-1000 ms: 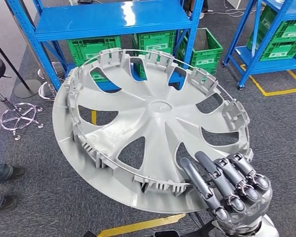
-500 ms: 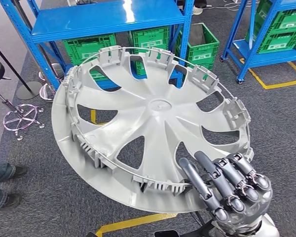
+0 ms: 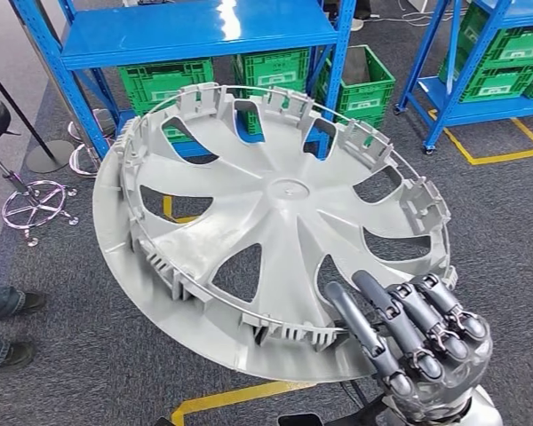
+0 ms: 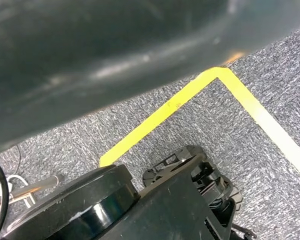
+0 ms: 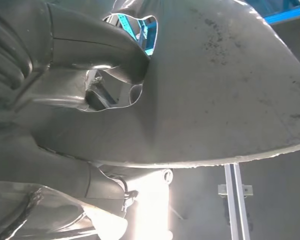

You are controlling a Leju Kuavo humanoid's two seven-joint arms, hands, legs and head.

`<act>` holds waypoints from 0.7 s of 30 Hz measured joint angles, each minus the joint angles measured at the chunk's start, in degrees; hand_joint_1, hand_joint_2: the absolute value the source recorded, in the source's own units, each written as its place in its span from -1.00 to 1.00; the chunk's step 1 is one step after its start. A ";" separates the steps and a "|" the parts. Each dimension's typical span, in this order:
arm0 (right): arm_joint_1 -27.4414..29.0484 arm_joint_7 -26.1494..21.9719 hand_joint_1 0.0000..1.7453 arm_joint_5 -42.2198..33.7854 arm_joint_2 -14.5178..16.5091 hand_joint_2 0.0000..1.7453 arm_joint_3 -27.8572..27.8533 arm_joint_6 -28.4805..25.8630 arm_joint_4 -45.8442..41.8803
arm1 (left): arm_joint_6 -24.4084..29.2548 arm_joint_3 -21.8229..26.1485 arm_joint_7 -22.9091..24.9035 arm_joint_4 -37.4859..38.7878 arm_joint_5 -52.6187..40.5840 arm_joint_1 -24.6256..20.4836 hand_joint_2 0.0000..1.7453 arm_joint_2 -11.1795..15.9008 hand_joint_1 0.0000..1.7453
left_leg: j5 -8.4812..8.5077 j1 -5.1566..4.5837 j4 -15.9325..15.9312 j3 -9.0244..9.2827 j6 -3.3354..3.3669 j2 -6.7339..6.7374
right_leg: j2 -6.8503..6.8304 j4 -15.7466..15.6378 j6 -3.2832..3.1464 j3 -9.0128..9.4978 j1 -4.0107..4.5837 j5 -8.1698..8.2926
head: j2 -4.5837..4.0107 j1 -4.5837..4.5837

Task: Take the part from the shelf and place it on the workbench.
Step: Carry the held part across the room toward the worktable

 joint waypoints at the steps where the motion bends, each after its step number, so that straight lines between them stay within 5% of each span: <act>1: 0.00 0.10 1.00 0.00 0.00 1.00 0.04 0.00 0.00 | -0.04 0.00 0.00 0.00 0.00 0.00 -1.00 0.01 -1.00 | 0.02 -0.02 0.03 -0.03 0.03 0.00 | 0.00 -0.02 0.05 0.00 -0.02 0.04 | 0.00 0.00; 7: -0.01 0.72 1.00 0.02 0.00 1.00 0.34 0.00 -0.01 | -0.18 0.00 -0.01 0.00 -0.01 -0.06 -1.00 0.07 -1.00 | 0.38 -0.17 -0.02 -0.26 1.39 0.03 | -0.01 -0.51 1.08 -0.02 -0.29 0.62 | 0.00 -0.07; 9: -0.03 0.90 1.00 0.03 -0.01 1.00 0.44 0.00 -0.02 | -0.18 -0.01 -0.03 0.00 -0.02 -0.15 -1.00 0.02 -1.00 | 1.30 0.22 -1.39 0.07 1.95 0.23 | 0.05 0.86 1.36 -0.90 -0.18 -0.67 | 0.00 0.02; 12: -0.08 0.96 1.00 0.04 -0.04 1.00 0.45 0.00 -0.02 | -0.19 -0.02 -0.05 0.00 -0.03 -0.20 -1.00 -0.03 -1.00 | 1.96 0.50 -2.07 -0.15 2.23 0.73 | 0.13 10.51 1.82 -5.25 -0.45 -6.07 | 0.00 0.16; 14: -0.05 0.98 1.00 0.04 -0.05 1.00 0.45 0.00 -0.02 | -0.20 -0.02 -0.05 0.00 -0.05 -0.13 -1.00 -0.05 -1.00 | 1.94 0.59 -1.90 -0.39 2.05 1.30 | 0.06 15.34 2.27 -7.17 -0.80 -7.55 | 0.00 0.16; 15: -0.06 0.98 1.00 0.04 -0.06 1.00 0.45 0.00 -0.02 | -0.21 -0.02 -0.04 0.00 -0.06 -0.12 -1.00 -0.08 -1.00 | 1.85 0.71 -1.73 -0.45 1.84 1.66 | -0.07 14.54 2.53 -6.57 -0.99 -6.67 | 0.00 0.15; 18: -0.22 0.90 1.00 0.04 -0.07 1.00 0.48 0.00 -0.02 | -0.22 -0.02 -0.04 0.00 -0.10 -0.17 -1.00 -0.10 -1.00 | 0.99 1.14 -0.39 -0.60 0.51 2.74 | -2.17 3.77 3.23 -0.60 -1.35 -2.22 | 0.00 0.25; 21: -0.39 0.79 1.00 0.04 -0.08 1.00 0.56 0.00 -0.03 | -0.21 -0.03 -0.04 0.00 -0.16 -0.19 -1.00 -0.01 -1.00 | 0.40 0.86 0.77 -0.86 -0.60 3.69 | -2.44 0.87 1.95 1.01 -1.04 -1.99 | 0.00 0.22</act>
